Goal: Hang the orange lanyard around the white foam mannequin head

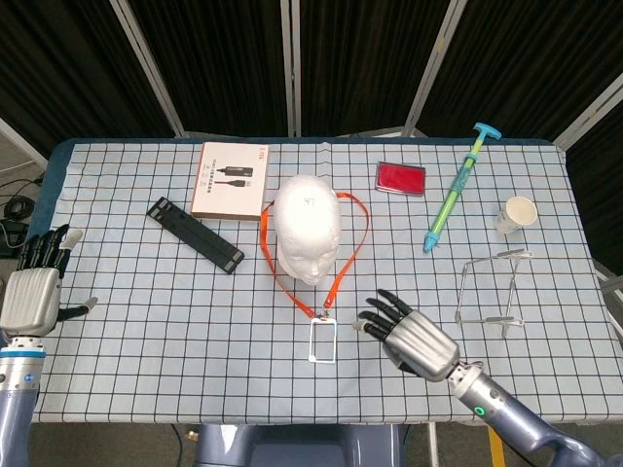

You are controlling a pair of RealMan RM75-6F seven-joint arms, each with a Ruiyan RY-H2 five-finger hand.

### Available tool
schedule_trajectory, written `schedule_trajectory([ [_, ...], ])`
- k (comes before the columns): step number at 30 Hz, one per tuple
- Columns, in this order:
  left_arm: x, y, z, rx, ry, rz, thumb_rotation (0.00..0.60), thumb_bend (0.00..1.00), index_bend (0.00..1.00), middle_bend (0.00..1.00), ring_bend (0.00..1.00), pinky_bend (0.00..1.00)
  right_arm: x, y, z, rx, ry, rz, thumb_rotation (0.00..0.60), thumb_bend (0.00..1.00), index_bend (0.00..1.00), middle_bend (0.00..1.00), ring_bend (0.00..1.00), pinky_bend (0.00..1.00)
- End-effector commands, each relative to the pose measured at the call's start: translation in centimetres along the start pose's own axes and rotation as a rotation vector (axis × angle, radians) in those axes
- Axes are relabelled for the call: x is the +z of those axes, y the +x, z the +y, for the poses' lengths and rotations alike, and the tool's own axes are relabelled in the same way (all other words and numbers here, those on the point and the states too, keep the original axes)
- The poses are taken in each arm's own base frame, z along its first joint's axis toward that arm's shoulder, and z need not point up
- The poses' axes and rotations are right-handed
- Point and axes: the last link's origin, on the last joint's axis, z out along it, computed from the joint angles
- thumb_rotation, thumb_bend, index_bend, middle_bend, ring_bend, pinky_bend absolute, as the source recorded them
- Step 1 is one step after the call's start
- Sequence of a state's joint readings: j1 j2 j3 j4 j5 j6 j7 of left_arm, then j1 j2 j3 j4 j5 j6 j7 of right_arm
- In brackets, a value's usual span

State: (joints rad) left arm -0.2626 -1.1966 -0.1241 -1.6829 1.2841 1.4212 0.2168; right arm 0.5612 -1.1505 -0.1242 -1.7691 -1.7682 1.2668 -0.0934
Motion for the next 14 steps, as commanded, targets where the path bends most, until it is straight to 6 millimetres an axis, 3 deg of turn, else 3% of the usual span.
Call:
schedule_trajectory([
  [1,-0.8,0.0,-0.3,0.006,-0.003,0.006,0.600,0.00,0.00,0.00,0.00,0.00,-5.1,1.8,3.9,-0.059,-0.168,0.173,0.600,0.17,0.16,0.09,0.03,0.00],
  [2,-1.1,0.1,-0.5,0.008,-0.003,0.008,0.600,0.00,0.00,0.00,0.00,0.00,-5.7,1.8,4.4,-0.062,-0.201,0.192,0.600,0.08,0.13,0.05,0.01,0.00],
  [4,-1.5,0.1,-0.8,0.008,-0.001,0.014,0.600,0.00,0.00,0.00,0.00,0.00,-7.0,1.6,5.3,-0.067,-0.274,0.209,0.600,0.00,0.05,0.01,0.00,0.00],
  [6,-1.8,0.2,-1.0,0.010,-0.001,0.020,0.600,0.00,0.00,0.00,0.00,0.00,-7.8,1.4,5.8,-0.065,-0.323,0.208,0.600,0.00,0.00,0.00,0.00,0.00],
  [14,-3.3,0.1,-1.6,0.007,-0.008,0.024,0.600,0.00,0.00,0.00,0.00,0.00,-10.8,0.0,8.0,-0.090,-0.560,0.236,0.600,0.00,0.00,0.00,0.00,0.00],
])
